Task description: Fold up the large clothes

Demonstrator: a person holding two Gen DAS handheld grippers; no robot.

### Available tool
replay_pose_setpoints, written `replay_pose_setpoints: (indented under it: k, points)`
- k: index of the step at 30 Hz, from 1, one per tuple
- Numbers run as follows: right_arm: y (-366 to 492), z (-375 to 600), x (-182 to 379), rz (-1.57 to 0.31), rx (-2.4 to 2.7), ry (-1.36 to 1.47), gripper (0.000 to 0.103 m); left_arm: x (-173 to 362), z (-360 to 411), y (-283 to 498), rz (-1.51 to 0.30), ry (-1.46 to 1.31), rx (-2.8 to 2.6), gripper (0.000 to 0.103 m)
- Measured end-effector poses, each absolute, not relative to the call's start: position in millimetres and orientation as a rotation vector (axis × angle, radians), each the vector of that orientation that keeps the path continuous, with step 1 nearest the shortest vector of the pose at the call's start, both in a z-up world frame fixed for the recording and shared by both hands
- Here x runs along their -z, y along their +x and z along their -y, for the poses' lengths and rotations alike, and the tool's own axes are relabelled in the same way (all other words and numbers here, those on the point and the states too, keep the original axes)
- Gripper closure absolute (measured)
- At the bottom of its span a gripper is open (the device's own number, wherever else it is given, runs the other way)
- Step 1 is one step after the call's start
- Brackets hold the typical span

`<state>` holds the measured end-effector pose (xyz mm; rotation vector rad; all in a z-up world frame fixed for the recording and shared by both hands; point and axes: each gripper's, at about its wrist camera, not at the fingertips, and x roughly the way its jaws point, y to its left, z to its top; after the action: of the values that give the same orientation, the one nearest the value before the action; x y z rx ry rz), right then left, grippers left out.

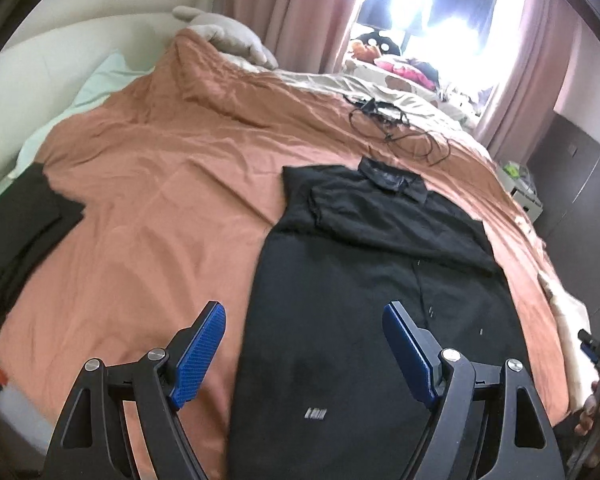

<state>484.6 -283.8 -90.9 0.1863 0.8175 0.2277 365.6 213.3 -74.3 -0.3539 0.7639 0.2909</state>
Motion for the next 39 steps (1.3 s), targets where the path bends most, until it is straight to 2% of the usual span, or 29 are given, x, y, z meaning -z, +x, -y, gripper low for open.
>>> replay_pose_setpoints:
  k: [21, 25, 27, 29, 39]
  points:
    - [341.2, 332.4, 112.7, -0.814, -0.314, 0.201, 0.021, 73.4, -183.0, 207.0, -0.687, -0.377, -0.277, 0.021]
    - [316.1, 340.5, 113.3, -0.808, -0.32, 0.206, 0.016, 68.2, -170.8, 179.7, -0.668, -0.364, -0.277, 0.01]
    - [306.8, 343.4, 111.9, -0.807, -0.322, 0.206, 0.006, 66.0, -167.6, 166.0, -0.652, -0.365, -0.278, 0.004]
    - [299.7, 346.7, 111.0, -0.807, -0.325, 0.207, 0.0, 65.5, -168.1, 157.8, -0.644, -0.371, -0.277, 0.001]
    - [285.8, 346.3, 121.1, -0.839, -0.349, 0.196, 0.0, 95.1, -189.4, 142.3, -0.671, -0.472, -0.259, 0.001]
